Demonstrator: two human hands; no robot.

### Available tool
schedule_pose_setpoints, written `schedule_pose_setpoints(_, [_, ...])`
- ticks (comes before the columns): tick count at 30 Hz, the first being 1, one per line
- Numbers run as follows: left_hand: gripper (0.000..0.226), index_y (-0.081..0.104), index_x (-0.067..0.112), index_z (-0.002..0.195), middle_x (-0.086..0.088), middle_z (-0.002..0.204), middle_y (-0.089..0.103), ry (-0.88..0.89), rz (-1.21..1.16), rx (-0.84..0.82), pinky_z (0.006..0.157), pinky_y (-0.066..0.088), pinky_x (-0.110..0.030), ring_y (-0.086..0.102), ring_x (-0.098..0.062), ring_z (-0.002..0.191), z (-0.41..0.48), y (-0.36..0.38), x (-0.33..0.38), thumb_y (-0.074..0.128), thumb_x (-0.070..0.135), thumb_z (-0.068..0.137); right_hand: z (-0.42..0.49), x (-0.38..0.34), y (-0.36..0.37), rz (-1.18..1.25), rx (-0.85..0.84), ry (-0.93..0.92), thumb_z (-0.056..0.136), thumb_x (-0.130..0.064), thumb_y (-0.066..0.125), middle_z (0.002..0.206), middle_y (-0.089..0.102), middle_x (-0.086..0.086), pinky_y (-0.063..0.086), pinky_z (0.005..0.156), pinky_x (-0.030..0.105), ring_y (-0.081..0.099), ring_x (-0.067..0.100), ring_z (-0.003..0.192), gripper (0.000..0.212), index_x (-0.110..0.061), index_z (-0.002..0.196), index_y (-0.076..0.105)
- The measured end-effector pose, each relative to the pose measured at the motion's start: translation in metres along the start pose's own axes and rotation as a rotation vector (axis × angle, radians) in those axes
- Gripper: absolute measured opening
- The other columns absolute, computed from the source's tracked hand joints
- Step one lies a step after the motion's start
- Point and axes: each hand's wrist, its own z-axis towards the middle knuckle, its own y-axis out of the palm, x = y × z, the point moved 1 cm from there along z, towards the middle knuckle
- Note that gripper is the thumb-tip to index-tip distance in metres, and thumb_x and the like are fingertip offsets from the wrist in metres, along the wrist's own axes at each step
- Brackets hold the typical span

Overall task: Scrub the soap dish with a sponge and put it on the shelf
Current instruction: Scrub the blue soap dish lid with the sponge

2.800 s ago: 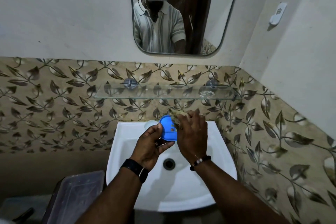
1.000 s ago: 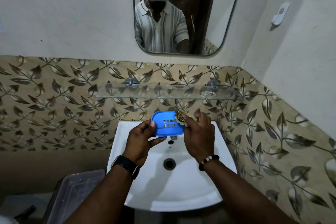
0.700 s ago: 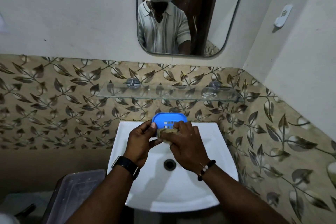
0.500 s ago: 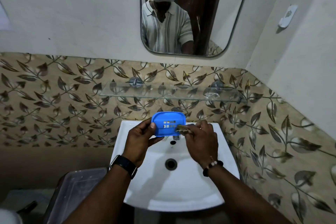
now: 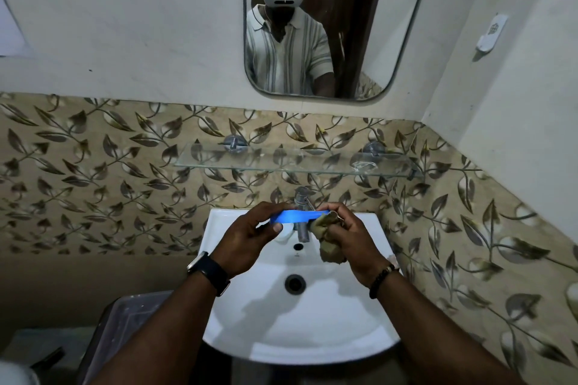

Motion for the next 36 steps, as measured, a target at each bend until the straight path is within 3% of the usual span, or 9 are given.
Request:
schedule_pose_setpoints(3, [0.041,0.061,0.027,0.136,0.006,0.143,0.053,0.023,0.006,0.021,0.103,0.041,-0.015,0.044,-0.003,0.136,0.000,0.000,-0.001,0.059,0.009,0.100,-0.005,0.002,0.007,0.071,0.031,-0.045,0.086,0.010,0.045,0.061,0.058,-0.003,0.028,0.044,0.021,0.032,0.012,0.044,0.035,-0.016,0.105,0.059])
schedule_pose_setpoints(5, [0.045,0.058,0.034,0.139,0.011,0.134,0.062,-0.063,-0.153,0.101,0.106,0.044,-0.023,0.055,-0.006,0.125,0.000,0.005,-0.003,0.059,0.012,0.100,-0.008,0.001,0.013,0.040,0.057,-0.081,0.077,-0.009,0.057,0.063,0.057,-0.002,0.033,0.043,0.021,0.035,0.012,0.044,0.028,-0.023,0.101,0.061])
schedule_pose_setpoints(8, [0.033,0.064,0.011,0.131,-0.015,0.128,0.069,-0.301,-0.711,0.232,0.098,0.056,-0.039,0.068,-0.034,0.113,0.001,0.014,-0.004,0.059,0.015,0.098,-0.010,0.004,0.021,-0.182,0.147,-0.122,0.068,-0.033,0.068,0.066,0.064,-0.011,0.042,0.047,0.020,0.050,0.008,0.047,0.033,-0.035,0.099,0.060])
schedule_pose_setpoints(10, [0.031,0.071,0.003,0.116,-0.023,0.124,0.069,-0.387,-0.856,0.274,0.088,0.060,-0.040,0.068,-0.041,0.110,0.002,0.015,-0.003,0.063,0.023,0.093,-0.011,0.008,0.024,-0.371,0.186,-0.171,0.076,-0.034,0.072,0.074,0.069,-0.014,0.047,0.055,0.021,0.059,0.004,0.056,0.030,-0.038,0.103,0.058])
schedule_pose_setpoints(15, [0.011,0.072,0.003,0.099,-0.018,0.097,0.077,-0.512,-0.785,0.414,0.065,0.063,-0.035,0.077,-0.029,0.086,0.005,0.010,-0.003,0.063,0.006,0.095,-0.016,0.018,0.026,-0.623,0.138,-0.296,0.081,-0.030,0.072,0.111,0.067,-0.018,0.055,0.089,0.029,0.065,0.000,0.100,0.039,-0.042,0.114,0.053])
schedule_pose_setpoints(21, [0.012,0.067,0.005,0.106,-0.008,0.087,0.080,-0.492,-0.793,0.435,0.063,0.064,-0.034,0.078,-0.022,0.078,0.003,0.004,-0.003,0.058,0.008,0.099,-0.015,0.023,0.029,-0.390,0.193,-0.211,0.069,-0.051,0.072,0.076,0.069,-0.020,0.050,0.054,0.020,0.066,0.004,0.061,0.053,-0.045,0.114,0.045])
schedule_pose_setpoints(25, [0.014,0.067,0.007,0.110,-0.006,0.088,0.080,-0.477,-0.798,0.458,0.064,0.064,-0.033,0.078,-0.020,0.078,-0.001,-0.002,-0.009,0.058,0.009,0.099,-0.011,0.027,0.017,-0.303,0.265,-0.132,0.067,-0.043,0.066,0.079,0.072,-0.005,0.053,0.058,0.032,0.063,0.012,0.069,0.027,-0.031,0.091,0.065])
schedule_pose_setpoints(28, [0.013,0.067,0.009,0.108,-0.005,0.087,0.080,-0.471,-0.803,0.456,0.063,0.063,-0.031,0.077,-0.018,0.078,-0.002,-0.006,-0.012,0.058,0.010,0.099,-0.008,0.031,0.010,-0.319,0.292,-0.132,0.079,-0.021,0.073,0.092,0.070,-0.003,0.054,0.074,0.035,0.064,0.011,0.084,0.012,-0.022,0.091,0.070])
schedule_pose_setpoints(36, [0.010,0.067,0.008,0.103,-0.003,0.084,0.080,-0.486,-0.802,0.400,0.062,0.063,-0.031,0.077,-0.016,0.076,-0.003,-0.015,-0.019,0.060,0.011,0.098,0.013,0.045,-0.021,-0.335,0.462,-0.001,0.082,-0.009,0.075,0.084,0.076,0.003,0.058,0.075,0.046,0.069,0.021,0.080,0.016,-0.023,0.080,0.069])
